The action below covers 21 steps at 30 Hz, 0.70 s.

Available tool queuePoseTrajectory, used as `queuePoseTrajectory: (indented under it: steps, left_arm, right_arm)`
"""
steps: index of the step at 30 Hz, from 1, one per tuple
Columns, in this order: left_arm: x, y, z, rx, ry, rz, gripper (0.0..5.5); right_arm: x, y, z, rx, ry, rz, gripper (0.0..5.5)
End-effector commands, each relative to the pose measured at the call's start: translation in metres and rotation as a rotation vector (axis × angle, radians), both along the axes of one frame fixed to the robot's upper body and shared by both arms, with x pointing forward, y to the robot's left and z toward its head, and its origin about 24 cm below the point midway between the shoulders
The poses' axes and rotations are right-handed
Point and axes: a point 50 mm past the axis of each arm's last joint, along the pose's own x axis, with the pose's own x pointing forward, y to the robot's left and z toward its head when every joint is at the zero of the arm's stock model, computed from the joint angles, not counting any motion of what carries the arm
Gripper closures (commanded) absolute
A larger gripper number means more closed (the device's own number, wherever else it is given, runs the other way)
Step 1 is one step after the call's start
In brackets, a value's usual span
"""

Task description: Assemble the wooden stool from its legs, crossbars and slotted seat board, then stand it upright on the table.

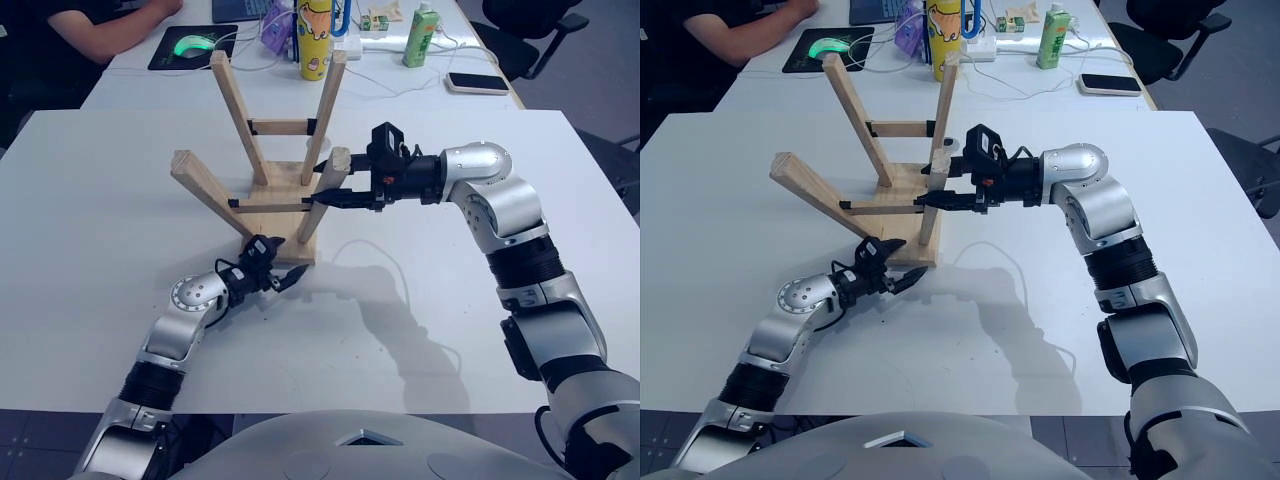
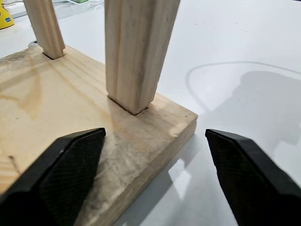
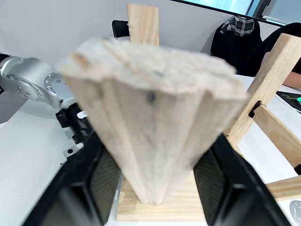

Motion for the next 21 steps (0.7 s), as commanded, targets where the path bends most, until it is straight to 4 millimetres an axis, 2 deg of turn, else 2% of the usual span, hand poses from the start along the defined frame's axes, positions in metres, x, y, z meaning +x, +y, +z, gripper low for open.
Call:
queuePoseTrajectory:
  steps: [1,3,4,11,13,15,17,19,21]
  left_arm:
    - [-0.023,0.026,-0.046,0.161,0.243,0.097,1.55]
    - [-0.026,0.027,-0.051,0.189,0.277,0.094,1.73]
    - [-0.027,0.027,-0.053,0.2,0.287,0.094,1.82]
    - [-0.028,0.023,-0.057,0.219,0.307,0.081,2.62]
    - [-0.025,0.022,-0.058,0.221,0.305,0.084,2.77]
    - [-0.019,0.022,-0.057,0.224,0.298,0.086,2.87]
    - [-0.015,0.022,-0.057,0.229,0.289,0.086,3.01]
    - [-0.014,0.024,-0.057,0.227,0.286,0.094,3.24]
    - [-0.015,0.025,-0.058,0.222,0.288,0.1,3.44]
  right_arm:
    - [-0.004,-0.01,-0.054,-0.133,0.208,-0.085,3.46]
    - [-0.002,-0.011,-0.051,-0.113,0.207,-0.104,3.46]
    - [0.0,-0.011,-0.05,-0.101,0.202,-0.115,3.09]
    - [0.002,-0.015,-0.044,-0.035,0.184,-0.154,2.12]
    - [-0.004,-0.034,-0.056,-0.083,0.209,-0.201,2.12]
    - [-0.015,-0.063,-0.072,-0.155,0.24,-0.264,2.12]
    - [-0.019,-0.085,-0.07,-0.122,0.26,-0.346,2.3]
    - [-0.017,-0.089,-0.042,0.054,0.276,-0.364,2.63]
    - [-0.014,-0.078,0.021,0.365,0.222,-0.292,2.98]
